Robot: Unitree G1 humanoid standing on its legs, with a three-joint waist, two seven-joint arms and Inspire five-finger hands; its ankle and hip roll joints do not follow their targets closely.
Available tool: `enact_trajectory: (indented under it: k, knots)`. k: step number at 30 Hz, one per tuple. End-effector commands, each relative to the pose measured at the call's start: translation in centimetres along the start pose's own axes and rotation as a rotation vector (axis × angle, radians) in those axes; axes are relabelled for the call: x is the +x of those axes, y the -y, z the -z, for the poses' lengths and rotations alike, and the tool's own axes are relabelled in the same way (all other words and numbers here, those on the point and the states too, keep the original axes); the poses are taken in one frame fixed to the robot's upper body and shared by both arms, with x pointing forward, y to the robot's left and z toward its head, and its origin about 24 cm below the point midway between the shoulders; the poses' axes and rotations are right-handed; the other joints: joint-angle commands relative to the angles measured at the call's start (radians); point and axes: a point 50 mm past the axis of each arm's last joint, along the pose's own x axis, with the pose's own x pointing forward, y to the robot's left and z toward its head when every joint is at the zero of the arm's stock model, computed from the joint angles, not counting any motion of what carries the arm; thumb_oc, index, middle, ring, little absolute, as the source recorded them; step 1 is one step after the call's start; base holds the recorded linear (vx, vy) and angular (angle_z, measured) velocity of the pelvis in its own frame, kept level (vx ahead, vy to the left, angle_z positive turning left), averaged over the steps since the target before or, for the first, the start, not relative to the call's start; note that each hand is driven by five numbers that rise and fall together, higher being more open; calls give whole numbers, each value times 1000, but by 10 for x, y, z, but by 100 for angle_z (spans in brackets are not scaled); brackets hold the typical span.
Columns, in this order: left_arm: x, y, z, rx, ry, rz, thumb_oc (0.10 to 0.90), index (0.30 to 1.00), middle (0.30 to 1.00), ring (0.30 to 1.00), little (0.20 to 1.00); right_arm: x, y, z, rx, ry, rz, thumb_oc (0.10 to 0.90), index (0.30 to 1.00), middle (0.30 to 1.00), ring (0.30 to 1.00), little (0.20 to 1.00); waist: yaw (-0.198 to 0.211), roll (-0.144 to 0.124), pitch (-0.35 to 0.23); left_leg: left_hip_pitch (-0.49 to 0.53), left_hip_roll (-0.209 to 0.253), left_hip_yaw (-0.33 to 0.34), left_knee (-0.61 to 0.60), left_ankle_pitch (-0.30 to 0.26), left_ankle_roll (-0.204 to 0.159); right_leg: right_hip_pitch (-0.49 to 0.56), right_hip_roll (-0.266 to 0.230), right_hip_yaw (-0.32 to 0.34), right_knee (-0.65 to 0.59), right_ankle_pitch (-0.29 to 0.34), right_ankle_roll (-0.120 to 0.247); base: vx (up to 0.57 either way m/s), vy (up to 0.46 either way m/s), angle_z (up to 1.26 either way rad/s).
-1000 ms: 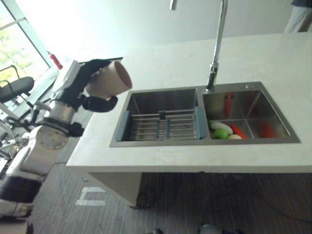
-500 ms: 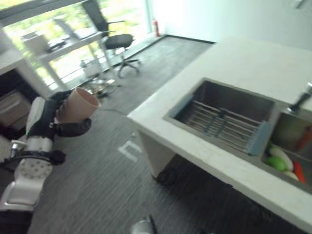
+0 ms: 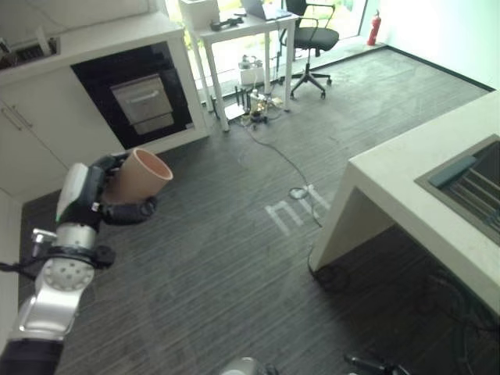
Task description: Place the dishes in the dishwasher.
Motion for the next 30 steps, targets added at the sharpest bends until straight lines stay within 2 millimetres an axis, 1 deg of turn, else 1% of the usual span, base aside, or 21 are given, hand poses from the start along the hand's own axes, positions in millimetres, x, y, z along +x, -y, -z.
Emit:
enact_trajectory:
  k: [1,2,3,6,9,11,13,14,16,17,18,19,21,22,24,25,26,27,28,29,30]
  knots:
    - [18,-55,-72,86,363,-189,400,300,300,300,300,4,-2,4,11,-57,2,800,900,900,900,900,-38,-10,-17,14,74,-14,-47,11,-61,74,263,-87,-333,-89,-10,199,45,232]
    - [20,-53,-78,96,380,-185,400,300,300,300,300,3,4,4,-2,-74,15,800,900,900,900,900,-50,-34,-11,30,49,-24,-47,-7,-65,45,282,-70,-398,-105,-11,302,-15,190]
    - [21,-51,-84,102,400,-181,400,300,300,300,300,3,9,3,4,-85,32,800,900,900,900,900,-62,-60,-11,37,14,-42,-47,-27,-61,-23,279,-42,-398,-93,-2,324,-33,167]
    - [25,-49,-96,170,454,-129,400,300,300,300,300,1,18,9,23,-123,55,800,900,900,900,900,-82,-89,-12,66,-41,-106,-47,-75,-43,-144,269,-10,-398,-3,39,468,-76,68]
    - [27,-49,-97,207,462,-90,400,300,300,300,300,-1,15,14,18,-134,34,800,900,900,900,900,-82,-91,-20,97,-36,-98,-47,-86,-44,-139,243,-38,-398,9,40,520,-139,78]
    - [27,-48,-97,224,452,-86,400,300,300,300,300,0,14,14,6,-135,19,800,900,900,900,900,-65,-82,-31,124,-19,-73,-47,-99,-55,-96,236,-102,-398,-23,22,380,-149,24]
    - [26,-47,-97,234,447,-80,400,300,300,300,300,1,12,12,8,-134,16,800,900,900,900,900,-59,-76,-46,154,-15,-73,-47,-96,-68,-79,241,-123,-398,-42,7,362,-172,-30]
    - [25,-47,-98,251,447,-81,400,300,300,300,300,2,12,9,3,-126,9,800,900,900,900,900,-57,-70,-54,179,-10,-69,-47,-79,-83,-65,249,-137,-398,-59,-7,337,-176,-38]
    - [24,-46,-99,277,452,-86,400,300,300,300,300,4,9,0,-8,-97,-12,800,900,900,900,900,-53,-61,-65,224,10,-61,-47,55,-136,-31,270,-152,-398,-103,-46,329,-198,-8]
    - [24,-46,-100,289,461,-89,400,300,300,300,300,4,9,-4,-2,-77,-18,800,900,900,900,900,-51,-61,-67,241,17,-56,-47,139,-165,-17,277,-153,-398,-123,-64,260,-204,-7]
    - [24,-49,-102,297,474,-94,400,300,300,300,300,5,11,-11,10,-50,-19,800,900,900,900,900,-48,-62,-65,216,32,-48,48,222,-201,2,283,-155,-398,-149,-89,288,-256,-27]
    - [22,-52,-103,296,492,-96,400,300,300,300,300,5,13,-20,20,-11,-21,800,900,900,900,900,-38,-69,-56,136,37,-56,228,278,-229,28,285,-145,-398,-179,-121,235,-246,-18]
    - [20,-59,-104,286,501,-92,400,300,300,300,300,6,16,-27,26,18,-15,800,900,900,900,900,-31,-78,-46,23,51,-53,454,295,-250,50,289,-131,-398,-206,-152,162,-201,-4]
    - [20,-62,-106,287,509,-83,400,300,300,300,300,6,20,-31,48,31,-4,800,900,900,900,900,-26,-83,-37,-43,67,-49,541,285,-249,65,293,-121,-398,-218,-164,156,-135,-38]
    - [20,-65,-107,289,517,-72,400,300,300,300,300,5,25,-34,70,37,6,800,900,900,900,900,-23,-83,-28,-92,92,-39,522,260,-231,85,304,-102,-398,-228,-164,166,-27,-72]
    - [20,-66,-107,292,521,-68,400,300,300,300,300,5,27,-34,67,31,11,800,900,900,900,900,-18,-88,-21,-105,106,-20,436,234,-205,101,308,-77,-398,-234,-156,421,253,-78]
    - [18,-71,-101,288,492,-97,400,300,300,300,300,6,29,-31,32,-8,36,800,900,900,900,900,6,-92,-1,-138,51,-72,113,216,-163,113,351,56,-398,-248,-131,416,265,-117]
    - [17,-72,-101,288,491,-100,400,300,300,300,300,6,29,-31,30,-13,38,800,900,900,900,900,9,-95,-2,-140,44,-76,88,227,-162,108,353,66,-398,-246,-130,584,390,-155]
    - [14,-71,-97,288,471,-110,400,300,300,300,300,4,33,-22,11,-65,66,800,900,900,900,900,29,-80,11,-186,27,-123,-47,267,-178,128,397,136,-398,-267,-119,482,263,-194]
    - [11,-66,-95,283,472,-104,400,300,300,300,300,1,38,-12,-1,-97,86,800,900,900,900,900,31,-65,18,-258,45,-96,-47,290,-192,143,417,141,-398,-271,-120,652,349,-163]
    - [11,-57,-95,270,481,-105,400,300,300,300,300,-3,42,-2,0,-112,110,800,900,900,900,900,25,-61,20,-310,63,-24,-47,326,-192,155,413,124,-398,-273,-126,569,348,-161]
